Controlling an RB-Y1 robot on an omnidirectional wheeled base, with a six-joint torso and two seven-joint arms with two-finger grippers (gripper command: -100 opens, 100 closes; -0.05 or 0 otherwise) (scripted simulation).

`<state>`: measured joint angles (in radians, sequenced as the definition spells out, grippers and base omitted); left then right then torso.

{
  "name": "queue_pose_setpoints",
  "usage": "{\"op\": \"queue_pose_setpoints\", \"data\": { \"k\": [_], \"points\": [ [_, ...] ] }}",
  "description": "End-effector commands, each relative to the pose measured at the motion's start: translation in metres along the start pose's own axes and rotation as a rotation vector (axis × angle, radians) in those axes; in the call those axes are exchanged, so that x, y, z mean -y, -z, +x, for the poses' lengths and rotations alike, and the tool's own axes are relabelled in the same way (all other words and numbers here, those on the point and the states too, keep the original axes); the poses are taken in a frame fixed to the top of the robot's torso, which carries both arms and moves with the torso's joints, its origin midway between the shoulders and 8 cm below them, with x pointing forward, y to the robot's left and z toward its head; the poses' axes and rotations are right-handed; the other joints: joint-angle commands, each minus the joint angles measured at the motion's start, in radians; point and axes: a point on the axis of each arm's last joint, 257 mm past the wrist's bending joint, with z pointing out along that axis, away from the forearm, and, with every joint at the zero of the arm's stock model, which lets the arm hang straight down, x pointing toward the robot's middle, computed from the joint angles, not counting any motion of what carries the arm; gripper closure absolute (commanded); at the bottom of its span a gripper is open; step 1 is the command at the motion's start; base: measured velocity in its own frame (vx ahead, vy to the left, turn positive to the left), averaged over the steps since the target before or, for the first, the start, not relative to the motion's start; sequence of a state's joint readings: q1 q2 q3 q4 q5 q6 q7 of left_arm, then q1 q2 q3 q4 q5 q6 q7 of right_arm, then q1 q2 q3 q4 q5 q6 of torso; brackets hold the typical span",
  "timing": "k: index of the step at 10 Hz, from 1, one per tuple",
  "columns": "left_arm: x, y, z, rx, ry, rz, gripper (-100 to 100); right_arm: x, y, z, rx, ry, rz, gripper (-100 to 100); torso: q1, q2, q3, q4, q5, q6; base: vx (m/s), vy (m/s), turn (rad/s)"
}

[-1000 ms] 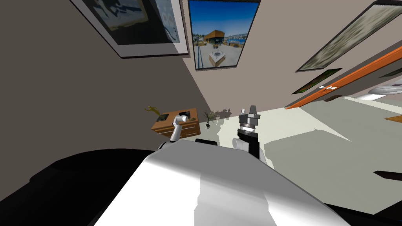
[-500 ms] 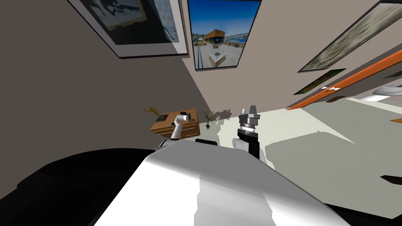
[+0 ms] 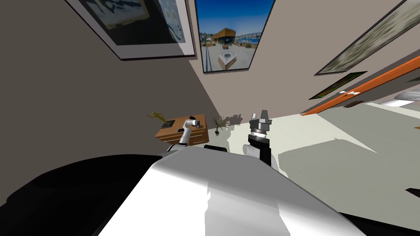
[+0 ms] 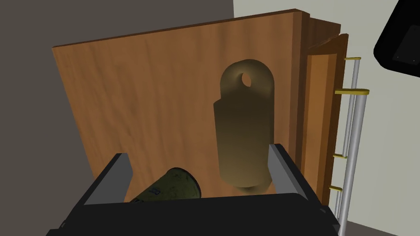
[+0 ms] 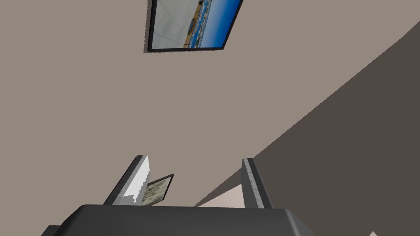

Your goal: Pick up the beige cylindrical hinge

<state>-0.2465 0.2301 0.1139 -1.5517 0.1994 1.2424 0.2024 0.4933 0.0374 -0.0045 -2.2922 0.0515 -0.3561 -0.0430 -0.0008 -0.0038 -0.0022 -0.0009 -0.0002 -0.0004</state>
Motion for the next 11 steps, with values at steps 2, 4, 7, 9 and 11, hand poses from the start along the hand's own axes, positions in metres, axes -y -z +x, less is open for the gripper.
{"op": "queue_pose_setpoints", "data": {
  "k": [2,4,7,9,11],
  "points": [
    [-0.017,-0.004,-0.002,0.007,0.011,-0.082,-100,0.000,0.000,0.000,0.000,0.000,0.000,0,0.000,0.000,0.000,0.000,0.000,0.000,0.048,-0.016,0.012],
    [-0.029,-0.006,-0.004,0.012,0.019,-0.139,-100,0.000,0.000,0.000,0.000,0.000,0.000,0,0.001,0.000,0.000,0.000,0.000,0.000,0.054,-0.005,0.010],
    [-0.047,-0.007,-0.011,0.029,0.033,-0.234,-100,0.000,0.000,0.000,0.000,0.000,0.000,0,0.000,-0.001,0.000,0.000,0.000,0.000,0.059,-0.017,0.014],
    [-0.060,-0.006,-0.020,0.048,0.044,-0.306,-100,0.000,0.000,0.000,0.000,0.000,0.000,0,0.000,0.000,0.000,0.000,0.000,0.000,0.047,-0.012,0.009],
    [-0.068,-0.004,-0.029,0.066,0.053,-0.353,-100,0.000,0.000,0.000,0.000,0.000,0.000,0,0.000,0.000,0.000,0.000,0.000,0.000,0.055,-0.014,0.012]
  ]
}}
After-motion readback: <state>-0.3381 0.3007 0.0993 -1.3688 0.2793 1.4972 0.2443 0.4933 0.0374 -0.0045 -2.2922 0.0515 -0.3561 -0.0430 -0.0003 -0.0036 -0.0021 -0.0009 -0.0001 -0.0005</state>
